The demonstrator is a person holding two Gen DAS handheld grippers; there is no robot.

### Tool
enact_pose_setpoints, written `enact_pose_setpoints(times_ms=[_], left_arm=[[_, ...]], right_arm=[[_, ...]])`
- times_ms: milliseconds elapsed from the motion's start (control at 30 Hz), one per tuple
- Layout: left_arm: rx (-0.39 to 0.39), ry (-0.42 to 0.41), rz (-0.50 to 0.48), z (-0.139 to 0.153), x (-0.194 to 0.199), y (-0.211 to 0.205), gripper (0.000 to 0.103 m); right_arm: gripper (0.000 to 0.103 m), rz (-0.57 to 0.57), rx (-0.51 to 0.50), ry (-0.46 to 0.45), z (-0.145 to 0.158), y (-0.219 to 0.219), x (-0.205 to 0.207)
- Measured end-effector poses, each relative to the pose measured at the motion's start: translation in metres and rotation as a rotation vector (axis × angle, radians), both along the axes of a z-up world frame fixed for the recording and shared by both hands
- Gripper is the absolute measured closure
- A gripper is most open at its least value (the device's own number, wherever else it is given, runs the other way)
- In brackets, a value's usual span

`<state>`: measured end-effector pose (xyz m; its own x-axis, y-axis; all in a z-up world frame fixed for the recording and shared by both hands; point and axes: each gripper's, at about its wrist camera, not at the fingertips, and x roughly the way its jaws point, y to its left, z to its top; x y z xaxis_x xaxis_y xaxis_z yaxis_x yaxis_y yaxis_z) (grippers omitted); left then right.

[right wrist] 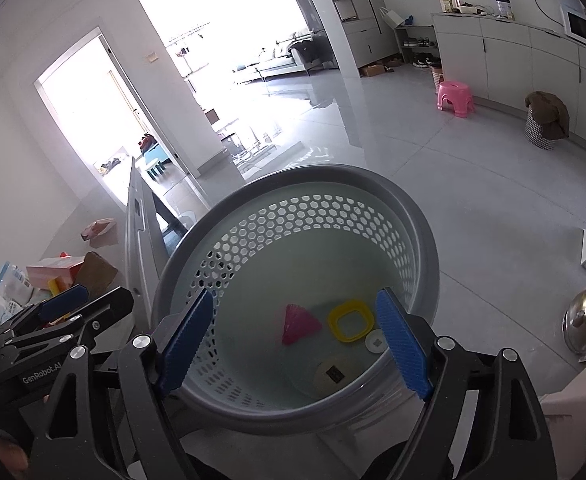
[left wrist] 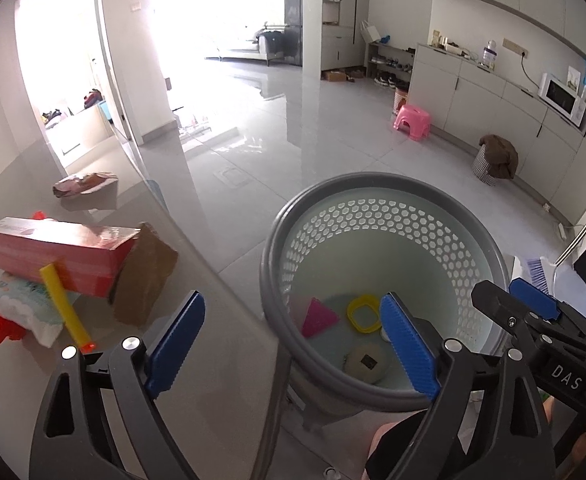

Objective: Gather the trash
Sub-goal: 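Carry both items over the basket and open both tools to drop them, then move both tools back over the table toward the cardboard piece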

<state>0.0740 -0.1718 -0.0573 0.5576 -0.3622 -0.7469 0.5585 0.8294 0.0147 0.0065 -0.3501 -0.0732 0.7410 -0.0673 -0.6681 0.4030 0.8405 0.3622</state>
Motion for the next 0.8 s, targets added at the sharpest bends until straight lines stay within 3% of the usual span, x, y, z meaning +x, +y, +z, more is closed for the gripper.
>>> enact_pose_setpoints(times_ms=[367, 800], left_arm=[[-0.035, -0.037, 0.081, 0.018, -0.015, 0.056, 0.012], [-0.014, -0.096, 0.298, 0.026, -0.014, 0.171, 0.011]], right_arm=[[0.023, 0.067, -0.022, -0.030, 0.019, 0.038, 0.000], [0.023, 0.233, -0.077, -0.041, 0.029, 0.125, 0.034]])
